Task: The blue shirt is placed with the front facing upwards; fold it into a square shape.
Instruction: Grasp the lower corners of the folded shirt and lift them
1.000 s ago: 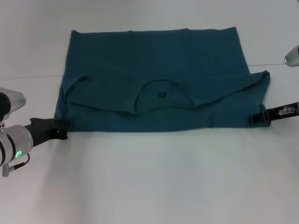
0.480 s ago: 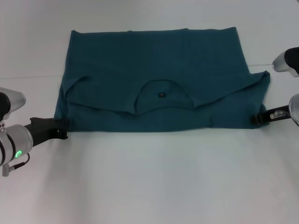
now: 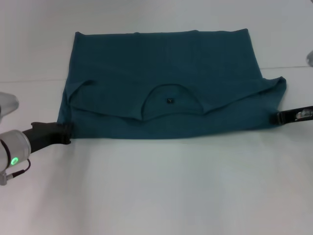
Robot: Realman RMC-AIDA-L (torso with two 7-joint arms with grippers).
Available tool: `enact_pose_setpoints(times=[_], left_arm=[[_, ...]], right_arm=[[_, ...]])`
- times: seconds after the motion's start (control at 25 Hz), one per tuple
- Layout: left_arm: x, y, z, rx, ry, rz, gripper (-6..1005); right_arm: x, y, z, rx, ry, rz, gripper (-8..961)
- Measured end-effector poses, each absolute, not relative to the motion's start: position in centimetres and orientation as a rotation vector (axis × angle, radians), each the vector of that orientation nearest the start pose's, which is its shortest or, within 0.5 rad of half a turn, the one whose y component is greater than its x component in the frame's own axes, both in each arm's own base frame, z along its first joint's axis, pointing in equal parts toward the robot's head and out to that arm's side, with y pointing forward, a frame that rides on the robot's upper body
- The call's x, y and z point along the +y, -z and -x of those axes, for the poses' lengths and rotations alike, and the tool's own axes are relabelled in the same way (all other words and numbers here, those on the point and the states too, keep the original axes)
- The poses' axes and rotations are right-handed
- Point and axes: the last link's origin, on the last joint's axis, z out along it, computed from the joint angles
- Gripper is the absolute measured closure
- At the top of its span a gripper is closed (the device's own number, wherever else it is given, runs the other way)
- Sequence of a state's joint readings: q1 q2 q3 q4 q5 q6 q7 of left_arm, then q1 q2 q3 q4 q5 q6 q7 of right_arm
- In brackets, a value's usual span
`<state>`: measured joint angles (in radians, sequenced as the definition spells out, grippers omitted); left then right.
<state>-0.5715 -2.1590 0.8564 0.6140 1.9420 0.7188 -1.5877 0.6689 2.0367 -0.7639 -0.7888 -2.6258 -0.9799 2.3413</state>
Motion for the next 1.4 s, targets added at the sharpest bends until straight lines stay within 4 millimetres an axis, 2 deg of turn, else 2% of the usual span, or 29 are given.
enact_pose_setpoints(times=[0.12,0.36,0.96,1.4], left_arm=[[39.9,2.0,29.3,-0.954,0.367,2.148,904],[40.2,1.4,29.1,-0.953,0.336,2.164,896],[40.0,2.2,29.4,-0.951,0.291,2.158,877],[40.5,3.7,29.3,-0.954,0.227,2.161,450]], right_arm=[[41.2,-6.2,-30.9,1.272,-0.024,2.030,900],[41.1,-8.1,-30.4,1.258,-0.061,2.024,899],[41.1,-7.4,-30.2,1.258,-0.058,2.034,899],[41.2,-7.4,-30.1,1.259,-0.060,2.036,900]])
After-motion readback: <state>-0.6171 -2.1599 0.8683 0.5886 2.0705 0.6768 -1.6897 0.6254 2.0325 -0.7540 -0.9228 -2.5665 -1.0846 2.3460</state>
